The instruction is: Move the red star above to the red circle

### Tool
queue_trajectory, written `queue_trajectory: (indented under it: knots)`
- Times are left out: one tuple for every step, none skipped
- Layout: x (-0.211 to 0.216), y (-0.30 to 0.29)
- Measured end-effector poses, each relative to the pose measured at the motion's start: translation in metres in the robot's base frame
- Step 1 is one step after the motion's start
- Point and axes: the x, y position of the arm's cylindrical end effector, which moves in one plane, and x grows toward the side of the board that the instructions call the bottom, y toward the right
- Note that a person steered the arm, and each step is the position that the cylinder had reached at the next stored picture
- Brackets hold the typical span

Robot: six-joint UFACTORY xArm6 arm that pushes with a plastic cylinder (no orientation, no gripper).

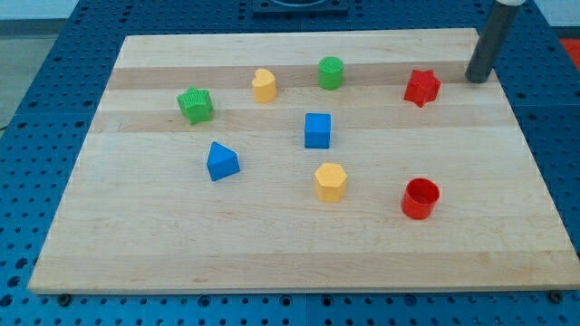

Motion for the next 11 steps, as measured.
queue_trajectory:
  knots:
    - [0.000, 0.000]
    - [0.004, -0.010]
    - [0.002, -0.014]
    - [-0.045, -0.022]
    - [-0.012, -0.071]
    - [0.038, -0.085]
    - [0.054, -0.077]
    - [0.002, -0.096]
    - [0.026, -0.141]
    - [0.076, -0.156]
    - [0.094, -0.131]
